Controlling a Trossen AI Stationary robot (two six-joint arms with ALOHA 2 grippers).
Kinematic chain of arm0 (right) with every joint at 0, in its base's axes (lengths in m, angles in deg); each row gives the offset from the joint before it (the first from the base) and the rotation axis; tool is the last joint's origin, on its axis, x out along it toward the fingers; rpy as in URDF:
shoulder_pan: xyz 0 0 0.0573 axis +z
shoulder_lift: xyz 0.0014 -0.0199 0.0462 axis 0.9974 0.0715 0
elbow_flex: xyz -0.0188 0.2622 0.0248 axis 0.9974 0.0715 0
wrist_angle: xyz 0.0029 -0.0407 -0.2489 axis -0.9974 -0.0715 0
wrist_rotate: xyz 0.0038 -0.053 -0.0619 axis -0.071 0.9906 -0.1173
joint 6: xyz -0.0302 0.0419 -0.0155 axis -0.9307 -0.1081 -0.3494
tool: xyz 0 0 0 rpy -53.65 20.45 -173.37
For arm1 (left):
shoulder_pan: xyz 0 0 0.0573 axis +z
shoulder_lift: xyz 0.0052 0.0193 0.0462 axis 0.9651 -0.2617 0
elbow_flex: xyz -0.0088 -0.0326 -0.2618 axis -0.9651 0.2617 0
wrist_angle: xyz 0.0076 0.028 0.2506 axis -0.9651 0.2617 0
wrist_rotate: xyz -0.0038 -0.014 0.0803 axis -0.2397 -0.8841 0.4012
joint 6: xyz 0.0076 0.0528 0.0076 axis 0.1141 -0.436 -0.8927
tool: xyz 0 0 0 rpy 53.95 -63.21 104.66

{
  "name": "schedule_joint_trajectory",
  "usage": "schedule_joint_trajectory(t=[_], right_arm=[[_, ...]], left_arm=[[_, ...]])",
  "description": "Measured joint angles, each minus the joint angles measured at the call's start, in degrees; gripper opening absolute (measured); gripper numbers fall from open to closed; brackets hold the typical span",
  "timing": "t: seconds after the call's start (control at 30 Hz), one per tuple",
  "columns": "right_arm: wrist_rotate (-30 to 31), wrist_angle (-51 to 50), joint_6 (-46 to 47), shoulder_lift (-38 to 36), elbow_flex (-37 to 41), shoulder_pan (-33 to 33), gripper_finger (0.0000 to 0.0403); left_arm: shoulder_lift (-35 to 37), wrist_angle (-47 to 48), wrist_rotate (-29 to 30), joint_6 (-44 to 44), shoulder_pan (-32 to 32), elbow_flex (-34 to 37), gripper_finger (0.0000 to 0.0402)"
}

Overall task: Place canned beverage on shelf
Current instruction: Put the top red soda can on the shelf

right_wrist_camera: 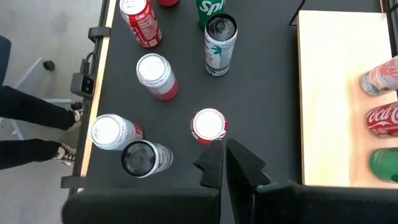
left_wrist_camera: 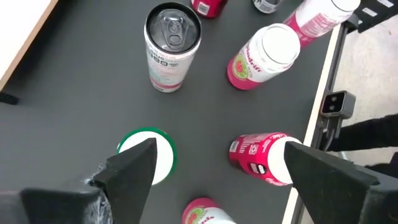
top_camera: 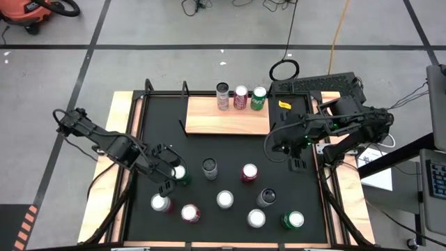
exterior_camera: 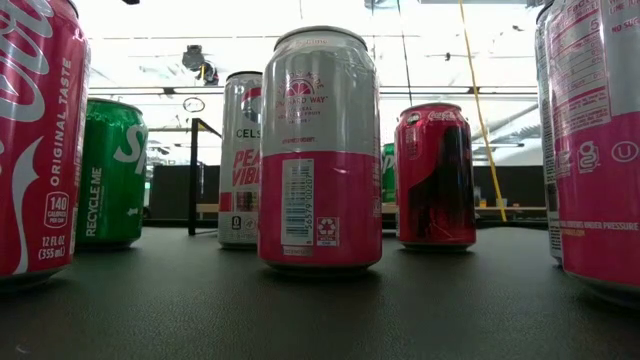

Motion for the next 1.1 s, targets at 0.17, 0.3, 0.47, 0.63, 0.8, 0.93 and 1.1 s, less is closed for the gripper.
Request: schedule_joint_trajectory(t=[0.17,0.3,0.47,0.63,0.8,0.93,1.1], right_arm=[[0.0,0.4,-0.1,0.0,0.0,0.0,0.0],[-4.3,0.5,-1.4,0.0,0.0,0.0,0.0],[-7.5,0.5,-2.0,0.0,0.0,0.0,0.0],[-7.5,0.3,-2.9,0.0,0.0,0.0,0.0],[-7.5,0.2,-3.0,0.0,0.0,0.0,0.0],[-7.5,-0.8,-3.9,0.0,0.0,0.0,0.0],[-7.5,-1.5,-4.0,0.0,0.0,0.0,0.0]], left_arm=[[0.0,0.0,0.0,-0.5,0.0,0.0,0.0352],[-0.3,-1.3,0.4,1.1,0.0,0.0,0.0352],[-1.9,-5.0,5.6,-1.1,0.3,0.0,0.0352],[-3.6,-6.8,6.0,0.0,4.0,0.0,0.0352],[-4.1,-7.0,6.1,-0.6,5.8,0.0,0.0352],[-4.0,-7.1,8.1,-0.6,6.3,0.0,0.0352],[-4.0,-9.0,6.7,-3.0,6.3,1.9,0.0352]])
